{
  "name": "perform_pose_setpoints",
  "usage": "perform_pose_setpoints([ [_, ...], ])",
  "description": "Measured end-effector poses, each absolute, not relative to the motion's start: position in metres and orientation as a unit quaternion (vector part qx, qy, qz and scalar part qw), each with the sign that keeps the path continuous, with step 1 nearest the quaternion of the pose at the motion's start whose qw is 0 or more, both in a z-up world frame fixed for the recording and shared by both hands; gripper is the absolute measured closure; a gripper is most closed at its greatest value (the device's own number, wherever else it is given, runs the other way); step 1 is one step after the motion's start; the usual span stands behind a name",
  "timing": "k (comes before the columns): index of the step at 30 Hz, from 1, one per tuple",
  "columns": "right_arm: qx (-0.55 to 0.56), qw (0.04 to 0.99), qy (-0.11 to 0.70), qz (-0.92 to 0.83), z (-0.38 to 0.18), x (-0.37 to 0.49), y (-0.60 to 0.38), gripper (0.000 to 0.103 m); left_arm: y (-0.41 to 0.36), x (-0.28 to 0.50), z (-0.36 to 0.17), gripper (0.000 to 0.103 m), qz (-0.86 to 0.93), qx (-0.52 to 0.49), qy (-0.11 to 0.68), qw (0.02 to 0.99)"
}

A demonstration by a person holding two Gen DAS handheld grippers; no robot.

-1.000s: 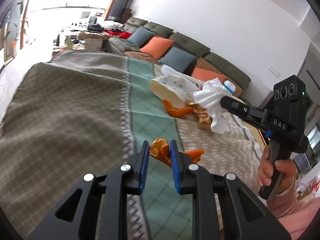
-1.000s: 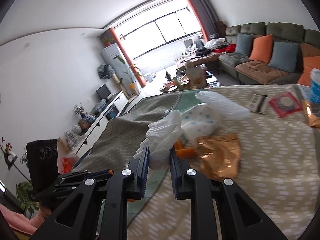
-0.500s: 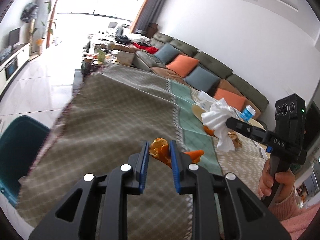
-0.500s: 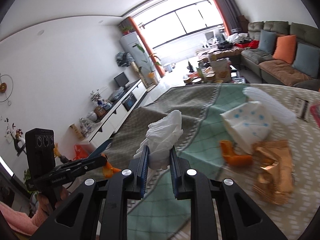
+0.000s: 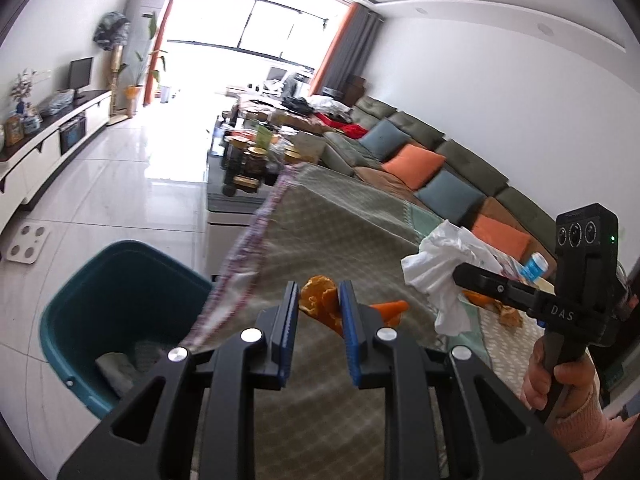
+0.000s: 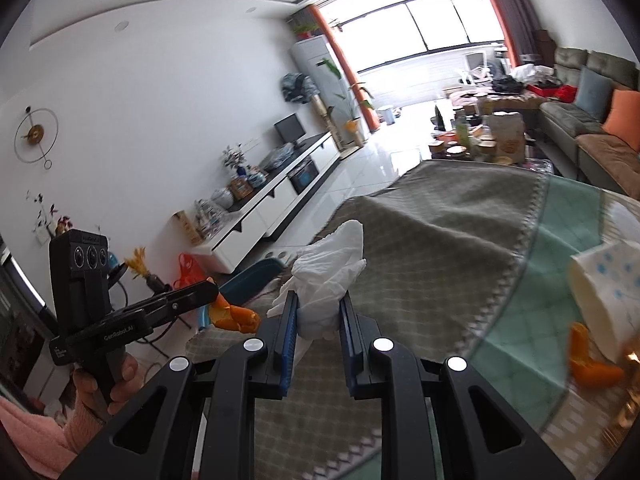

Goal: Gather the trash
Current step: 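Carry the orange peel and tissue over the teal bin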

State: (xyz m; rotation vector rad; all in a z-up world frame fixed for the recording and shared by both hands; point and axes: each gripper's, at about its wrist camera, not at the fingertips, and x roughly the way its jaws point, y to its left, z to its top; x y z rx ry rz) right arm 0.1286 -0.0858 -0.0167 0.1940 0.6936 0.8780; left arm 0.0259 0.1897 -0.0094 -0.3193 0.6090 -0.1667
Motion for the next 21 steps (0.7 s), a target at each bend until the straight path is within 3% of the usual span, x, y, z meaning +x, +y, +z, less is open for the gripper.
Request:
perform_pose_setpoints([
  [21,0.041,0.797,0.351,0.489,-0.016,0.138,0.026,0.083,0.268,0.005,-0.012,0.081,0.024,-0.177,0.288,0.941],
])
